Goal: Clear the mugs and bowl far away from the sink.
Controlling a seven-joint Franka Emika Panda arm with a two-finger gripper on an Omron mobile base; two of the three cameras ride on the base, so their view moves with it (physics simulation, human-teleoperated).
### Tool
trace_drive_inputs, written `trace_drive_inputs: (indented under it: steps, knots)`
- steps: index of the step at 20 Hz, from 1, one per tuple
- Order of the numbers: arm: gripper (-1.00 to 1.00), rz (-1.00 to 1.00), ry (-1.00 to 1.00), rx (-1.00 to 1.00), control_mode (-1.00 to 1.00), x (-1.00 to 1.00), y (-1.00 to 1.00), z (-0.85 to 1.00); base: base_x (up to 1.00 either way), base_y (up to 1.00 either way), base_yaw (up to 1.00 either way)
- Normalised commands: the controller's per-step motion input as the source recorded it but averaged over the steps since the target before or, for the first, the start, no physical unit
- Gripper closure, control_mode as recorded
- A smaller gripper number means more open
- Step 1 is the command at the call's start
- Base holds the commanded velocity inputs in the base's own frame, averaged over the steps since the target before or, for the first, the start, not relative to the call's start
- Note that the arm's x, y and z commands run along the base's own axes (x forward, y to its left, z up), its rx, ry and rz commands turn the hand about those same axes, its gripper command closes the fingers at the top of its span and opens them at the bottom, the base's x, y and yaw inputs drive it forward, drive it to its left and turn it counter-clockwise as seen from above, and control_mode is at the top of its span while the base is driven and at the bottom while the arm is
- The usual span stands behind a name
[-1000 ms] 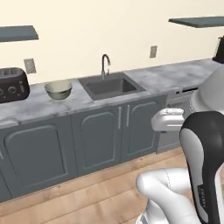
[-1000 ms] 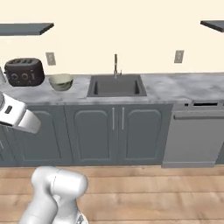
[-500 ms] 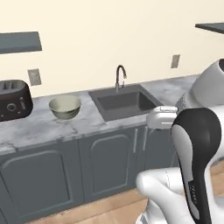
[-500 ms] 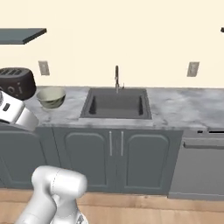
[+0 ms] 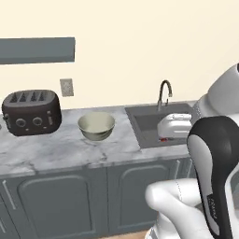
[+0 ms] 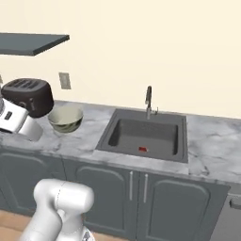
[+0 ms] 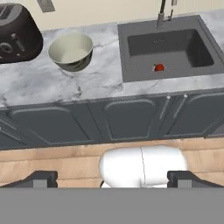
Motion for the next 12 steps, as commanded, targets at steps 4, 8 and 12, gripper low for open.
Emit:
trace_drive_inputs:
  steps: [4,8,12]
  knots:
    - [-1.00,0.00,0.00,0.00,1.00,0.00,0.00,0.00,1.00,-0.06,0.00]
    - [-1.00,0.00,0.00,0.00,1.00,0.00,0.00,0.00,1.00,-0.02,0.00]
    - [-1.00,0.00,0.00,0.00,1.00,0.00,0.00,0.00,1.00,0.00,0.00]
